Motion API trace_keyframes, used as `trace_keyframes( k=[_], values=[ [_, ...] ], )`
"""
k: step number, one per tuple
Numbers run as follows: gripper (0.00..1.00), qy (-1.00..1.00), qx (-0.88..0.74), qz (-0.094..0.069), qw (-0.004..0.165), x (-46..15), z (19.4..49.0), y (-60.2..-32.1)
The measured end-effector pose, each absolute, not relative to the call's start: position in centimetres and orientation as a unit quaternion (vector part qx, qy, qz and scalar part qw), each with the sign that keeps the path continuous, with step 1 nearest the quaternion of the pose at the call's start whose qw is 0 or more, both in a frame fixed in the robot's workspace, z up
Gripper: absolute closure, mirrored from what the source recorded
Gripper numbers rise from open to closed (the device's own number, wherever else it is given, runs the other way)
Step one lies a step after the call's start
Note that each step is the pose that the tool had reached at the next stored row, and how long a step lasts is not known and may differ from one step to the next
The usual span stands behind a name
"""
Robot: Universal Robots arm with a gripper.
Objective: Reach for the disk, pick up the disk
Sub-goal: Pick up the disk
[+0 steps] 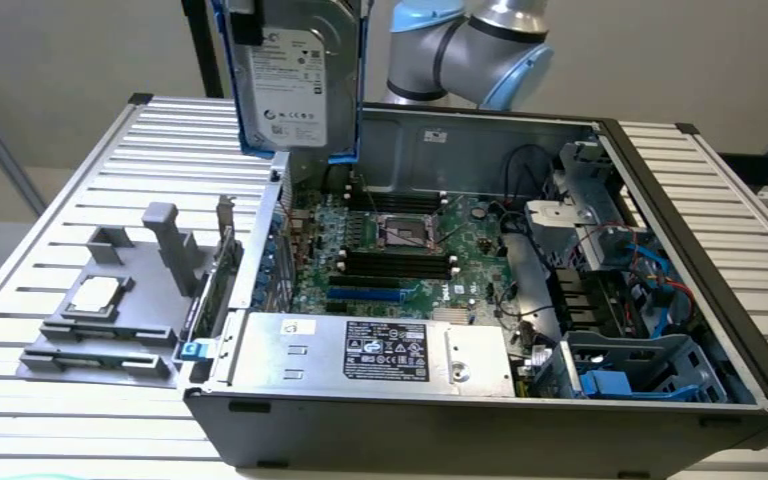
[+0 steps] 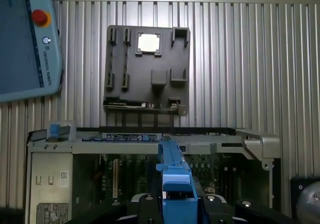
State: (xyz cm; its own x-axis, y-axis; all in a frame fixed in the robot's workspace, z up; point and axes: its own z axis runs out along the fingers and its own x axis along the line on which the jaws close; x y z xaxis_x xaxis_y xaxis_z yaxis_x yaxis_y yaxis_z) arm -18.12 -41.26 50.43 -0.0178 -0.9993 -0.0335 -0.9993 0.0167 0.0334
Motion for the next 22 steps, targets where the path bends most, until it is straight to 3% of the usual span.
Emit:
trace_keyframes(
  k=[22],
  values=[
    [0.67, 0.713, -0.701, 0.024, 0.0, -8.1, 50.3, -44.5]
  ],
)
